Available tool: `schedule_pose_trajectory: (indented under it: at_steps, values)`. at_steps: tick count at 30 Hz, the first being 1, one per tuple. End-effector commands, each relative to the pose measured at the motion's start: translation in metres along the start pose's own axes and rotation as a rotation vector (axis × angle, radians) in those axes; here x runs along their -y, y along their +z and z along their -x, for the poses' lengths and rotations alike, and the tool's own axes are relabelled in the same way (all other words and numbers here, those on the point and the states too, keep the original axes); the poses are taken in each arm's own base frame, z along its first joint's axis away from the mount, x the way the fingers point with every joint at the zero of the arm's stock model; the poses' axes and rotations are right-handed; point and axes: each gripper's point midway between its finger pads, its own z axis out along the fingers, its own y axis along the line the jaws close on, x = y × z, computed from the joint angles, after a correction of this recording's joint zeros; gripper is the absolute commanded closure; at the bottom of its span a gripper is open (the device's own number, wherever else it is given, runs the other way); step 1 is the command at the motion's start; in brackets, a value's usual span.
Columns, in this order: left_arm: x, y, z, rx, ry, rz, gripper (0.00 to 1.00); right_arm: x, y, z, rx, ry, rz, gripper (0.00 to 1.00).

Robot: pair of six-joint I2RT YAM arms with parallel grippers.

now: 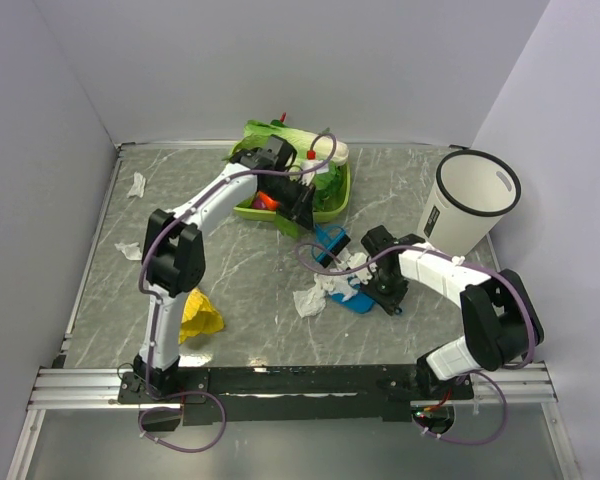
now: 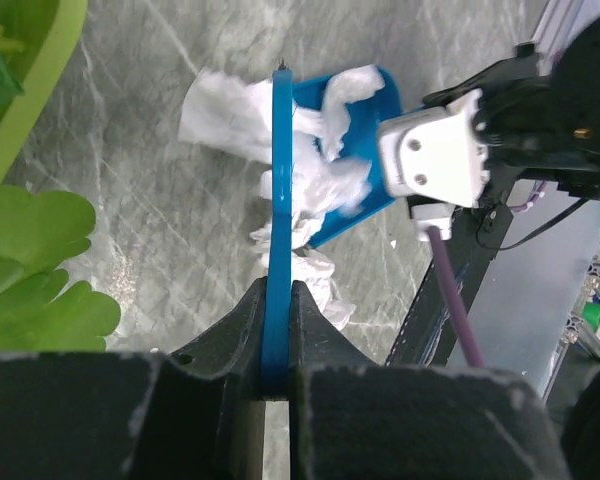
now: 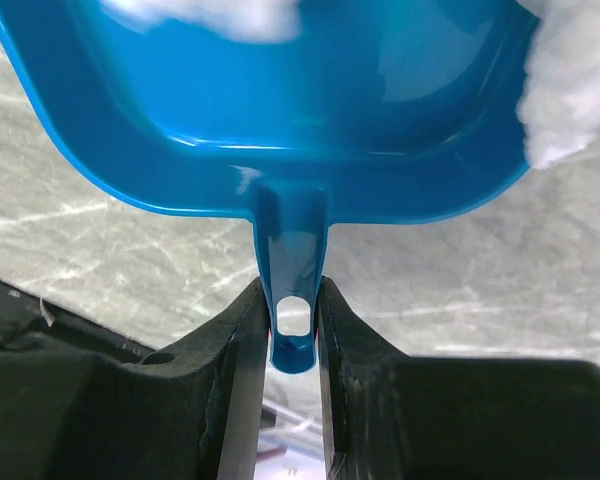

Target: Sweep away the paper scraps from the table

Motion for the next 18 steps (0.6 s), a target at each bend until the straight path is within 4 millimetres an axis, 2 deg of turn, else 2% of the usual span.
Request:
schedule_pose_trajectory:
  at_steps: [1,5,12,15,18]
  values:
    - [0.038,-0.033,0.022,0.088,0.085,-0.029,0.99,0.009,-0.007,0.021,0.142,-0.024,-0.047,1.00]
    - [0.039,-0.045,0.028,0.106,0.130,0.008,0.99,0.010,-0.006,0.025,0.187,-0.031,-0.050,1.00]
    - [0.044,-0.079,0.036,0.151,0.226,0.107,0.99,0.011,-0.004,0.031,0.234,-0.020,-0.050,1.00]
    - [0.030,-0.085,0.026,0.115,0.227,0.196,0.99,0.011,-0.001,0.029,0.232,-0.025,-0.054,1.00]
    - [0.017,-0.082,0.009,0.058,0.210,0.246,0.99,0.010,0.001,0.026,0.214,-0.020,-0.048,1.00]
